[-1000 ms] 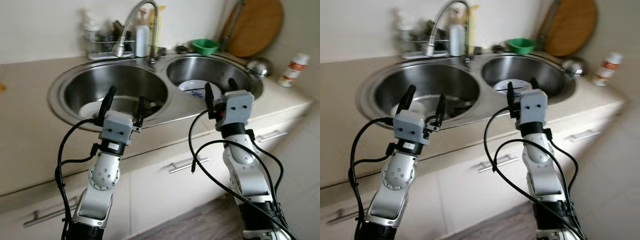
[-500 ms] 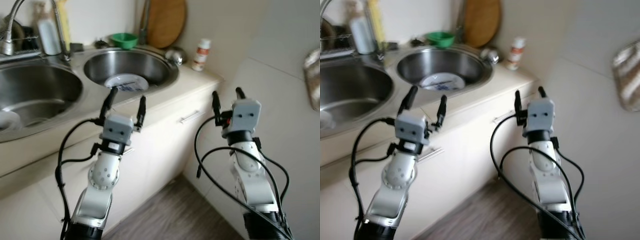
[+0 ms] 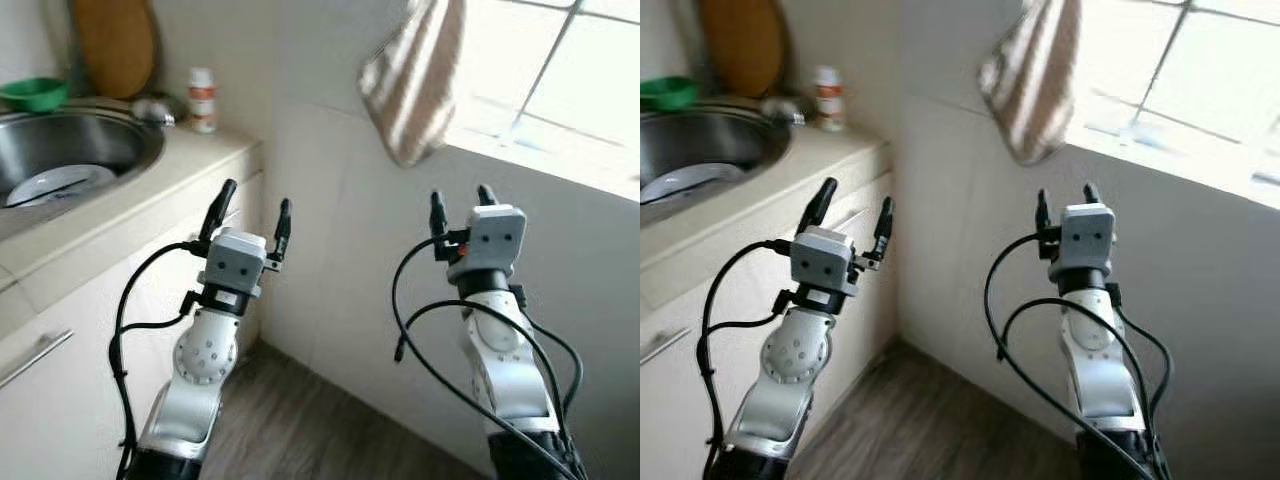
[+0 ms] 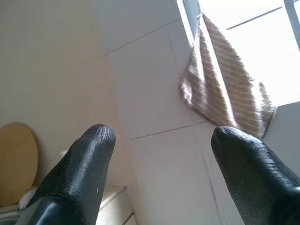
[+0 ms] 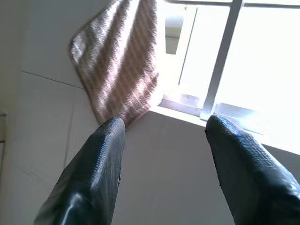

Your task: Kitchen organization

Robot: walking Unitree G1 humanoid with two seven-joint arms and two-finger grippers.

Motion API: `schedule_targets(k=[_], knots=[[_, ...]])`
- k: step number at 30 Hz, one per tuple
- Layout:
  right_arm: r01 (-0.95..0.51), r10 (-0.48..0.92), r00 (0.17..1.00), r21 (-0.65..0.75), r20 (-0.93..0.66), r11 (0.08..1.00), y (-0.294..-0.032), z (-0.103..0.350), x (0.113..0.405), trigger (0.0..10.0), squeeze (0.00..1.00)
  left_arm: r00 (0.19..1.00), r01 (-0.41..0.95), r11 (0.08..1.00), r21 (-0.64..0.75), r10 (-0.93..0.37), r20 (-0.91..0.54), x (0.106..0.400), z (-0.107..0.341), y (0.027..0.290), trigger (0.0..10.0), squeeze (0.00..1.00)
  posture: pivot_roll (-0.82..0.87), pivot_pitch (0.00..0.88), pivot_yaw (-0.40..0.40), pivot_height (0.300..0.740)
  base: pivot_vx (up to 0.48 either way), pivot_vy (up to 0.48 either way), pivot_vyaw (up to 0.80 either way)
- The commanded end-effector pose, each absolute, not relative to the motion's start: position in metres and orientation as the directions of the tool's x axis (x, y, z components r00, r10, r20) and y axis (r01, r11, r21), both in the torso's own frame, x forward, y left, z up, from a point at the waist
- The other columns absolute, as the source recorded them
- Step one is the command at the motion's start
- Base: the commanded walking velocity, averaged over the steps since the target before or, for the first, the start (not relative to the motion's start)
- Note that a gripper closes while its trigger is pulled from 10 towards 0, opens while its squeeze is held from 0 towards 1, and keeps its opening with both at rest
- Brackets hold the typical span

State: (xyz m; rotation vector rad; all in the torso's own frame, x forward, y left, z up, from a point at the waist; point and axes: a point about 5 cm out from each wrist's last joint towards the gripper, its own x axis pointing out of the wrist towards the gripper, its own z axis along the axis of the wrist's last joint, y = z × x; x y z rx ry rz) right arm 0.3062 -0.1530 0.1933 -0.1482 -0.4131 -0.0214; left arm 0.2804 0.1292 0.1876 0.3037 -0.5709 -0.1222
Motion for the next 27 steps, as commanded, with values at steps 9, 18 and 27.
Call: schedule_targets(k=[9,18,27], knots=[[0.102,-0.034,0.922,-0.156,0.386,0.983,-0.162,0.195,0.311,10.0,0.00,0.835,0.048,0.950,0.309,-0.208,0.510,0.280,0.188,0.125,10.0,0.00,0.02,0.000,-0.051,0.740,0.000,-0.196,-0.80],[0.120,-0.054,0.932,-0.165,0.358,0.979,-0.167,0.191,0.314,10.0,0.00,0.825,0.048,0.957,0.287,-0.200,0.529,0.278,0.189,0.125,10.0,0.00,0.02,0.000,-0.050,0.740,0.000,0.000,-0.80],[0.119,-0.070,0.962,-0.174,0.266,0.978,-0.171,0.181,0.320,10.0,0.00,0.839,0.054,0.956,0.289,-0.201,0.506,0.280,0.186,0.125,10.0,0.00,0.02,0.000,-0.051,0.740,0.000,0.000,-0.62]])
